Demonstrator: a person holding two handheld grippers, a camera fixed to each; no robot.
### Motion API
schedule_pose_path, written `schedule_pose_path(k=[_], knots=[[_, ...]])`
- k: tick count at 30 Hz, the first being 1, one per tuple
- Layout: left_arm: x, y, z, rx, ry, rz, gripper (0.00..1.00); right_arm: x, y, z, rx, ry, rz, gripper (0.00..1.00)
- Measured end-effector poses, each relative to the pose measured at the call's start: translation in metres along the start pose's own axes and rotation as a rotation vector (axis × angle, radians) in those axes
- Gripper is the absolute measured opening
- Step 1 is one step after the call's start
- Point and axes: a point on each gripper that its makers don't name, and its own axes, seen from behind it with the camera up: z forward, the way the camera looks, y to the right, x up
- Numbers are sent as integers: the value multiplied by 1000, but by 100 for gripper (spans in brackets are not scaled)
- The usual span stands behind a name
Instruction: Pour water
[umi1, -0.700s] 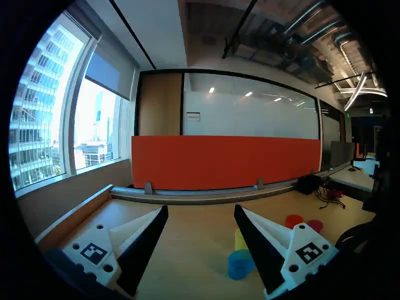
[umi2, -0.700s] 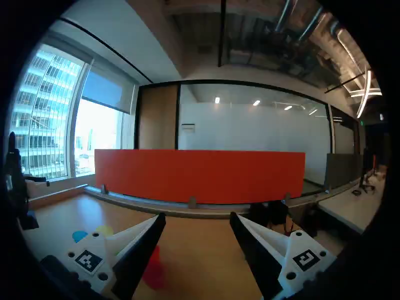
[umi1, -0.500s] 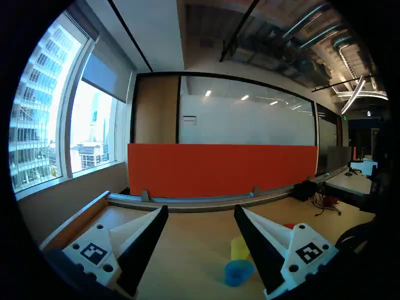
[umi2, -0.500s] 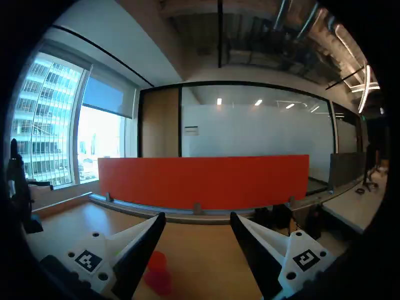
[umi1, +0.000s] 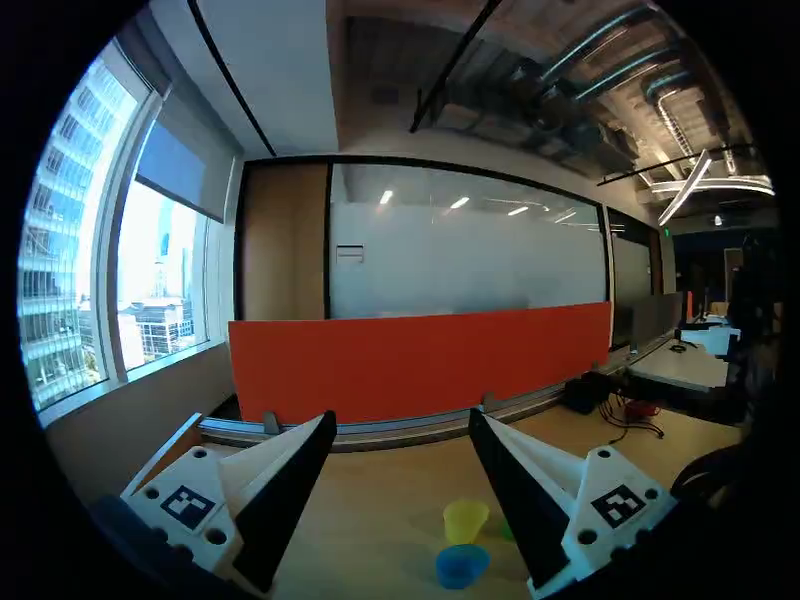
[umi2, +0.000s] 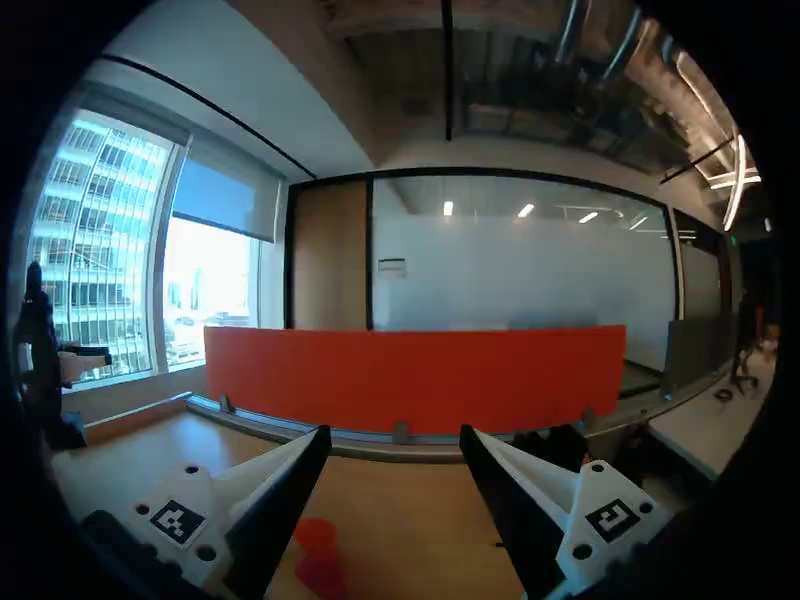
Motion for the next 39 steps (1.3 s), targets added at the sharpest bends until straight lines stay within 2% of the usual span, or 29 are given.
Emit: schedule_pose_path(k=[8, 14, 23, 29, 39], knots=[[7, 11, 0, -55, -4, 6, 98, 4, -13, -1, 79, -5, -16, 100], [4, 28, 2, -144, -26, -10, 98, 11, -34, -2, 180, -4, -8, 100], [1, 41, -5, -220, -38, -9, 98, 18, -72, -12, 362, -2, -22, 100], [-5, 52, -10, -270, -60, 0, 98, 19, -81, -10, 414, -10, -14, 100], [-26, 56, -9, -310, -98, -4, 98, 15, -98, -3, 473, -45, -49, 100]])
